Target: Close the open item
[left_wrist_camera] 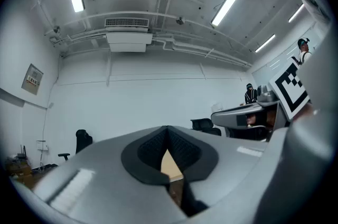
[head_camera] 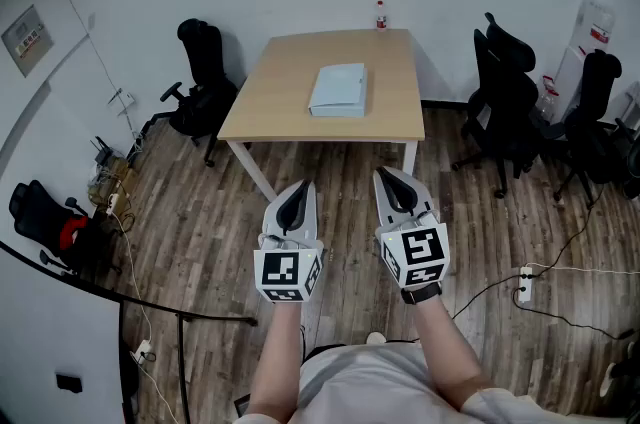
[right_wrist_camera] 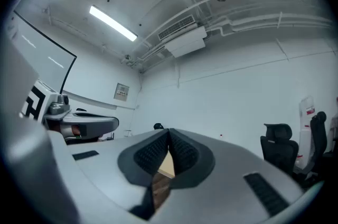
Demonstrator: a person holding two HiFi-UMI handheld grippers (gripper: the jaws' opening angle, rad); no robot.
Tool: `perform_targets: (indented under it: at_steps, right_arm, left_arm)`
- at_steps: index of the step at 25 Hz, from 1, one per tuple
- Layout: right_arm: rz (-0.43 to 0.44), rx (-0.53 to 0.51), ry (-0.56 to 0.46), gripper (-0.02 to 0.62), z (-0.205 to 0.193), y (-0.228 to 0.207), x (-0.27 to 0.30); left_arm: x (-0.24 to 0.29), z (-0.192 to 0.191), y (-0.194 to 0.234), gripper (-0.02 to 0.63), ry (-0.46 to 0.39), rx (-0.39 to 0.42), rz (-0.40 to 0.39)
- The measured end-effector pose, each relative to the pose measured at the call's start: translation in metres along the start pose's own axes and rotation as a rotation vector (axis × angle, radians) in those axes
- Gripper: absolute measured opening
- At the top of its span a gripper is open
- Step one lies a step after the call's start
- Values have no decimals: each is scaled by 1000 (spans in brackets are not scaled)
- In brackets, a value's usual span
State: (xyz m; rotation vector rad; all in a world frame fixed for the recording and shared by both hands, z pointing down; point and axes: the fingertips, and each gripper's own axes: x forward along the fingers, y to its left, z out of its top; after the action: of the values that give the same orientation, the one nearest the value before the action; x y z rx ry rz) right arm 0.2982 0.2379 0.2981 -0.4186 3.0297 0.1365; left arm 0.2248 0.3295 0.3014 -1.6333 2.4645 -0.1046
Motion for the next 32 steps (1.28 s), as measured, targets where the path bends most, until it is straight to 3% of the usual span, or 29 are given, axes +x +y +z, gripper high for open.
perform_targets:
  at_steps: [7,15,25,32]
  right_arm:
    - [17,39,-10,14,-7,-1,18]
    - [13,44,22,14,-26,-7,56]
    - [-45,36,64,14,-54,-19,176]
    - [-113,15,89,14,-57,-22,275]
  left_arm:
    - [15,-4,24,8,-10,-4,90]
    - [41,-29,47,8,15,-25,102]
    - [127,-73,132,8,22,-66,57]
    - [198,-95,195,8,25,-100,-41]
